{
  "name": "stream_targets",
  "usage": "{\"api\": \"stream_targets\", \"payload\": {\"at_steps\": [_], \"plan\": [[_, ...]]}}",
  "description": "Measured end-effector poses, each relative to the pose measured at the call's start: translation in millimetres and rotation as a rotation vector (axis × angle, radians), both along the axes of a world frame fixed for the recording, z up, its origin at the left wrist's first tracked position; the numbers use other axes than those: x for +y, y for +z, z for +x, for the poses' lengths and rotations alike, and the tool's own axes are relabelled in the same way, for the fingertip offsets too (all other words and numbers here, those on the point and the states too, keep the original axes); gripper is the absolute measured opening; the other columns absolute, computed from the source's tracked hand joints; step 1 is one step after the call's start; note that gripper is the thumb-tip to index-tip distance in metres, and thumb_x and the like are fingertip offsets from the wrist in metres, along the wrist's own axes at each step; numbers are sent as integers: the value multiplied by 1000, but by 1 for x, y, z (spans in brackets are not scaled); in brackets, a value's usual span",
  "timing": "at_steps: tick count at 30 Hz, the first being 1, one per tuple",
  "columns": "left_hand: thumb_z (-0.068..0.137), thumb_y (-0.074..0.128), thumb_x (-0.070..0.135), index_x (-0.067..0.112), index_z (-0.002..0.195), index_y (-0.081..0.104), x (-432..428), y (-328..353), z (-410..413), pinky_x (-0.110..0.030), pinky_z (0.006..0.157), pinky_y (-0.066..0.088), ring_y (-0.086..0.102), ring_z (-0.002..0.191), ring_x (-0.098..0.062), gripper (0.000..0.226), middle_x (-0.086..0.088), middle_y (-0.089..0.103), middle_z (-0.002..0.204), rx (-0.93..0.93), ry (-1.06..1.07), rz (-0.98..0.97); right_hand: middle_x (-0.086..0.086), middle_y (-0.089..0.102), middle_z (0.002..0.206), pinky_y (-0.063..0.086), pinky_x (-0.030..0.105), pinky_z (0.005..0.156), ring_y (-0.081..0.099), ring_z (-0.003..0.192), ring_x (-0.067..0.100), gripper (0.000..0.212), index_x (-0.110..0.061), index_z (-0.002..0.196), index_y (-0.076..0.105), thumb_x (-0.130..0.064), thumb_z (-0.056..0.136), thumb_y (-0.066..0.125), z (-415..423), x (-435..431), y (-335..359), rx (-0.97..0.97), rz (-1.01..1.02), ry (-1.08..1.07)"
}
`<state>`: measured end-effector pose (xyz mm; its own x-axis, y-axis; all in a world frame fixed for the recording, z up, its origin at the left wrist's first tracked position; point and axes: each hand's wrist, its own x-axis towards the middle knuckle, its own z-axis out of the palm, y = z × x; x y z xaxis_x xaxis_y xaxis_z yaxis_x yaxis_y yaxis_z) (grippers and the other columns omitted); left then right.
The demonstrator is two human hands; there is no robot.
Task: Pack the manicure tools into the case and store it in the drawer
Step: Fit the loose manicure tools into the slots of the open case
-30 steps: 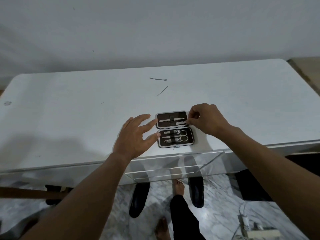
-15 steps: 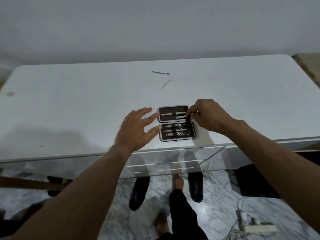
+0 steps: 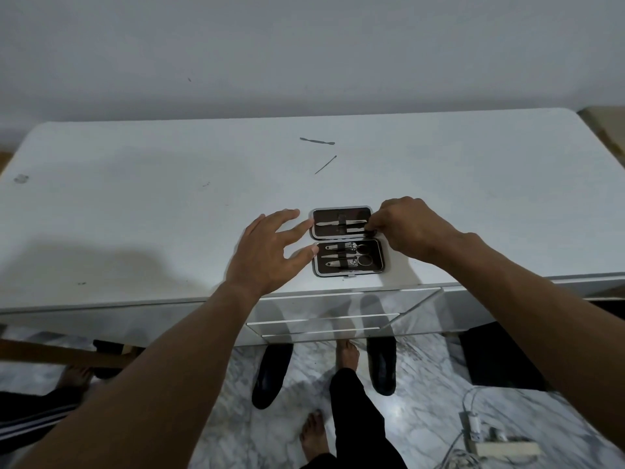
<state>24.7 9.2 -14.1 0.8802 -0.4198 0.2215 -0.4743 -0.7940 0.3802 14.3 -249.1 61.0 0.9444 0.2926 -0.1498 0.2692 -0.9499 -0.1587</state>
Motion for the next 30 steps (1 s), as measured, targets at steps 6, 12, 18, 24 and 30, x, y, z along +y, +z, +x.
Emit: {"api": "stream_targets", "payload": {"at_steps": [6,12,18,24,30], "plan": [[87,39,64,36,132,54,0,0,0,-39,114,22,37,134,-12,56,6,48,143,4,3,8,7,65,109,52,39,79,62,97,33,37,-21,114,69,-3,85,53,-1,6,8,-38,-97,58],[87,38,65,36,133,53,0,0,1,-39,115,22,36,134,-11,56,7,48,143,7,8,19,5,69,105,50,35,72,59,98,32,37,-17,106,70,1,80,51,0,14,9,-98,-170,106],[87,39,64,36,133,53,0,0,0,-39,114,22,37,134,-12,56,6,48,143,2,4,19,5,70,104,52,35,71,61,96,32,36,-17,103,70,1,78,52,2,17,1,-101,-159,113],[87,40,64,36,132,54,0,2,-1,-38,114,22,38,133,-12,55,6,49,142,1,5,16,7,69,97,54,38,71,63,89,32,29,-16,99,69,-4,81,51,6,16,1,-95,-145,144],[87,41,62,36,132,54,0,2,0,-39,114,23,38,133,-12,54,7,49,142,-1,7,14,9,68,95,51,37,75,63,88,31,23,-11,98,67,-2,82,54,8,8,5,-56,-140,146]]}}
